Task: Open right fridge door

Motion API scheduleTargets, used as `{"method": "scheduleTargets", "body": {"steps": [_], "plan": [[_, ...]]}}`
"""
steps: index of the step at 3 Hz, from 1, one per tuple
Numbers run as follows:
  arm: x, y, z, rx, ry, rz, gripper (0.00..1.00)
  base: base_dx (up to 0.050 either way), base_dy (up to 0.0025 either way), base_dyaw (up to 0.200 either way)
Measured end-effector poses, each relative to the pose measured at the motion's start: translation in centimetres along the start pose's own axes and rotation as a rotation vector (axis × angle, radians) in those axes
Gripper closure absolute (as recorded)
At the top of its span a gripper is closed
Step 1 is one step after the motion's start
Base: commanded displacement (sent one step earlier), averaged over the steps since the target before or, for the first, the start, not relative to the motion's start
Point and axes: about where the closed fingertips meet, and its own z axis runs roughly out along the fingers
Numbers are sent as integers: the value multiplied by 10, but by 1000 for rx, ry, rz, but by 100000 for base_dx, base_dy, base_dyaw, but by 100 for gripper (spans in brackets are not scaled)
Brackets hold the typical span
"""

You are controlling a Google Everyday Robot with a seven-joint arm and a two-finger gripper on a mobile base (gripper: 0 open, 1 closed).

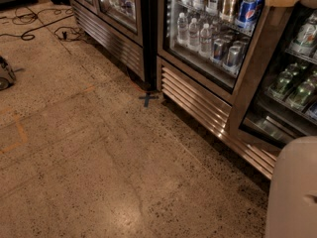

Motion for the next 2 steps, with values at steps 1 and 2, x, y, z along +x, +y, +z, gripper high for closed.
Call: {"method": "scheduleTargets", "body": {"steps": [1, 2], "plan": [[0, 0, 0, 0, 0, 0, 100, -4901, 1, -16], [0, 0, 0, 0, 0, 0, 100, 0, 0, 0]]}}
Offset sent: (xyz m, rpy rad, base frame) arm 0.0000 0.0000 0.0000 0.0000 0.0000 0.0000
